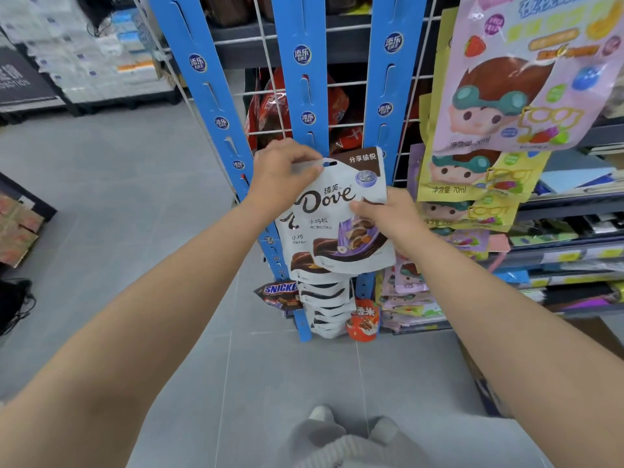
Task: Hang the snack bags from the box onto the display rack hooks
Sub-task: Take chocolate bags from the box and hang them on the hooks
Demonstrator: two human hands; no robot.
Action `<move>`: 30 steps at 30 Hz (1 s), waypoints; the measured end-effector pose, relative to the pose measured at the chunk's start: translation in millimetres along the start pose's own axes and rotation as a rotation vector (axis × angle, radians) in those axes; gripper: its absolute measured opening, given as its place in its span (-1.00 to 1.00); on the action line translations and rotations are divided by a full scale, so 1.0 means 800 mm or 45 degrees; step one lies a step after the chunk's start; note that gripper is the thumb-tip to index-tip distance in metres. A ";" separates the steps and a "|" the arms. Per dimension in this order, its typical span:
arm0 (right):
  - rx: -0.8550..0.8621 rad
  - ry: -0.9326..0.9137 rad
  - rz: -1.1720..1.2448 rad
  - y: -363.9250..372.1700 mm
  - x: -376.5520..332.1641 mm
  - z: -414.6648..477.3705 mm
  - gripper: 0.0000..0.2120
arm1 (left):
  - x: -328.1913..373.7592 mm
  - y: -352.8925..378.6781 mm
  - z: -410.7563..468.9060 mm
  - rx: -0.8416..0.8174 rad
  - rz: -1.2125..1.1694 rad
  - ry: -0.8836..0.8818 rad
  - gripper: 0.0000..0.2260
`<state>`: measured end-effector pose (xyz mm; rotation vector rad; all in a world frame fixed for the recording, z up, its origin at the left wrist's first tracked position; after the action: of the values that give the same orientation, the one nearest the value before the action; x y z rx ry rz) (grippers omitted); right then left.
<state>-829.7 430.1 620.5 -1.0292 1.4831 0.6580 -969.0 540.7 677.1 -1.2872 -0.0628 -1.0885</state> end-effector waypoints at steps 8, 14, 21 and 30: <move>0.140 -0.059 -0.070 0.006 -0.009 0.014 -0.84 | 0.001 -0.021 0.008 0.405 -0.054 -0.269 -0.86; 0.182 -0.015 -0.094 -0.003 0.001 0.014 -0.81 | 0.000 -0.019 0.014 0.355 0.006 -0.309 -0.84; 0.265 -0.012 -0.137 -0.011 0.001 0.013 -0.78 | 0.012 -0.012 0.027 0.194 0.025 -0.296 -0.84; 0.221 0.102 -0.118 -0.010 0.003 0.010 -0.75 | 0.000 -0.003 0.028 0.037 -0.186 -0.577 -0.72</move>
<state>-819.1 432.4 617.7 -0.9923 1.5235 0.4185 -959.5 558.6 686.6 -1.5000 -0.5172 -0.8951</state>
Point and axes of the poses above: each hand's wrist, its own z-axis towards the middle knuckle, its own y-axis out of the palm, x = y × z, the point moved 4 cm from there along z, towards the middle knuckle, and after that the axes turned 1 degree about y, right-handed, at the moved point
